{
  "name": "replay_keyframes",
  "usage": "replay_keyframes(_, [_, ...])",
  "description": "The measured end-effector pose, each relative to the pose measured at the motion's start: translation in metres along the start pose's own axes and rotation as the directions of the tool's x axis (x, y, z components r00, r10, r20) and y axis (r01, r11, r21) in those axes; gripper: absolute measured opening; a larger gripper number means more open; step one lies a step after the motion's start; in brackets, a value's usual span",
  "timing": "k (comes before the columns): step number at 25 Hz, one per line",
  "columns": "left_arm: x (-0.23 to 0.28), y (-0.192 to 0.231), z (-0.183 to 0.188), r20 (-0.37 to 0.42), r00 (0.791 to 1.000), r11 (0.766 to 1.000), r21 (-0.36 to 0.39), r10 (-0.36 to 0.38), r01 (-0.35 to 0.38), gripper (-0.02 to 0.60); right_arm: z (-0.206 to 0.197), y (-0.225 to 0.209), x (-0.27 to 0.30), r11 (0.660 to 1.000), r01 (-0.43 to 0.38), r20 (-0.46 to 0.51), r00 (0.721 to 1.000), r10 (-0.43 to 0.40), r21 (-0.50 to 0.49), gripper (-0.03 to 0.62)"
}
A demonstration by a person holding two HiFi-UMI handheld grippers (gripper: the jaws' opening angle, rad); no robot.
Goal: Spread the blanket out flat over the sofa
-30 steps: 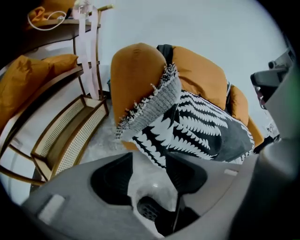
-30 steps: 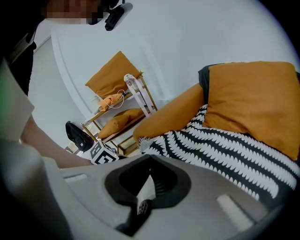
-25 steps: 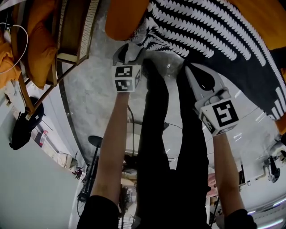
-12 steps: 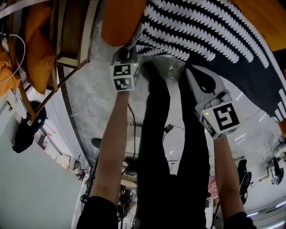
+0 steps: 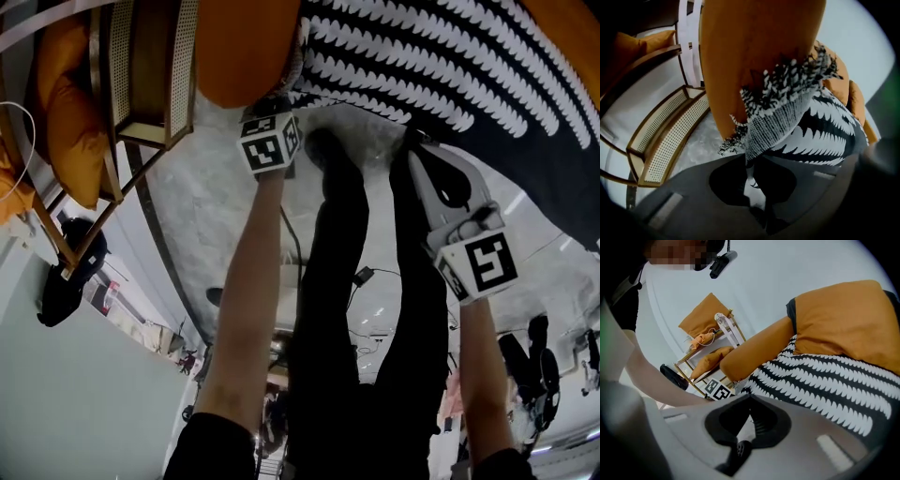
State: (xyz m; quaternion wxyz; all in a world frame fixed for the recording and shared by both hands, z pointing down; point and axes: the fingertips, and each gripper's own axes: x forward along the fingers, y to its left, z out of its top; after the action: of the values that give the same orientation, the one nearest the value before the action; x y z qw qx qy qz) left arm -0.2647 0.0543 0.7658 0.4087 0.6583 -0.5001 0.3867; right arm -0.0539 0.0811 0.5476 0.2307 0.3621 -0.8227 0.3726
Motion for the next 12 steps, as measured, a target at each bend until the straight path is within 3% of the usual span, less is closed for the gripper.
replay_keyframes(8, [0.045,-0.001,-0.013,0.019,1.0,0.988,0.153,-0.024,0.02,0.015,-0.016,-0.01,0.02,1.0,0.004,0.046,0.999,-0.005,0.022,0.003])
replay_keyframes(12, [0.046,-0.008,-0.014,0.054,0.992,0.982,0.155,-0.114,0.105,0.015,-0.008,-0.004,0.019,1.0,0.029,0.053,0.998,-0.03,0.004,0.003])
